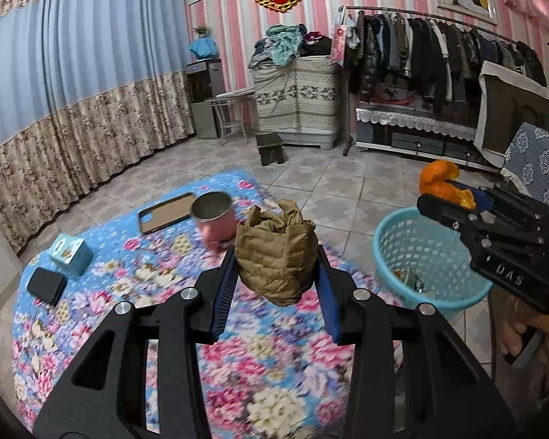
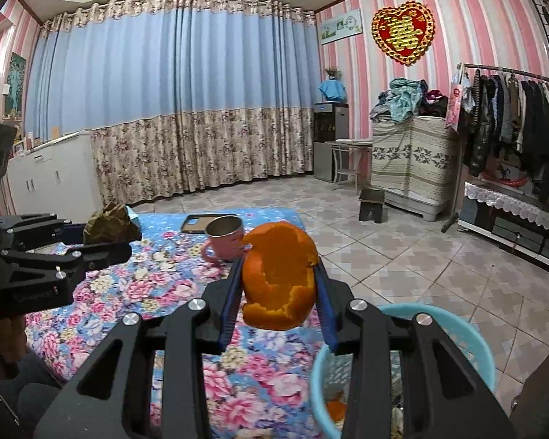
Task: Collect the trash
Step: 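Carry the orange peel and brown cloth over the light-blue wastebasket, then open both tools to drop the peel and cloth into the wastebasket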
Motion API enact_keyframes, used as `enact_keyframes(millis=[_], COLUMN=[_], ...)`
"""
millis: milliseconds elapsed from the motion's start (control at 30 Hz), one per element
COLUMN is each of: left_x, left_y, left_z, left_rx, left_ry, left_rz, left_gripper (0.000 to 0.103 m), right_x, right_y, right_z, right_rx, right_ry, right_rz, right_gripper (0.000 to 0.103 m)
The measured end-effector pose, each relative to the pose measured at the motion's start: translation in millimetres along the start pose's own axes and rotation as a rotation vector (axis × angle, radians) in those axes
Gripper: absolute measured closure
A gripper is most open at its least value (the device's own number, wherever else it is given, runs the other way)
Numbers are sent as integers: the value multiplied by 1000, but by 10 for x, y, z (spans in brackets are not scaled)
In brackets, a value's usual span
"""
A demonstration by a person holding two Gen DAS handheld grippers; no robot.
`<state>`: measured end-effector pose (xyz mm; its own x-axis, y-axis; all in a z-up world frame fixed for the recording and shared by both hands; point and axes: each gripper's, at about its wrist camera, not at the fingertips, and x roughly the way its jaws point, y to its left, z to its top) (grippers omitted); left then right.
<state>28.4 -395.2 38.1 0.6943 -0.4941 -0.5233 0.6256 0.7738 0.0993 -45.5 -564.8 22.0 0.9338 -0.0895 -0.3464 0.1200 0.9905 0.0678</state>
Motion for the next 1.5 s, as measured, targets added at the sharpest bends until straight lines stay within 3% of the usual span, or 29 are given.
enact_keyframes(millis=[367,500,700,933,1200,1233,1300,1333,1367,1500], left_x=[414,648,988,1221,1386,1406,1415,1419,1409,1323], left_y=[-534,-793,-1047,-1422,-1598,-1609,-1606,-1583,-1510,-1286], left_z=[390,387,350,361,344,350,358,367,367,389], left_rx=[-37,-10,-46,-25,-37,-36,-23,-25,-44,-52], left_ry=[-20,11,73,100,128,129,120,114,103,86], left_rz=[-116,-170,-235,-258,-272,-276,-254,-245,-249,-234], left_gripper=[63,63,62,62,59,57,34,19,16,16], right_x=[-116,-189,-286,-309,-307,-293,-232,-172,-133,-195], right_y=[-725,-1019,-1426,-1638,-1698,-1705,-1743,-1747,-1750,-1682], right_z=[-56,-133,-187,-254,-252,-246,-235,-250,-268,-313], right_rx=[68,86,119,134,131,132,135,139,133,107], right_ry=[13,30,41,59,68,71,93,126,151,129], right_rz=[-113,-163,-222,-265,-287,-288,-285,-281,-294,-335], right_gripper=[65,65,65,65,65,65,59,36,27,27])
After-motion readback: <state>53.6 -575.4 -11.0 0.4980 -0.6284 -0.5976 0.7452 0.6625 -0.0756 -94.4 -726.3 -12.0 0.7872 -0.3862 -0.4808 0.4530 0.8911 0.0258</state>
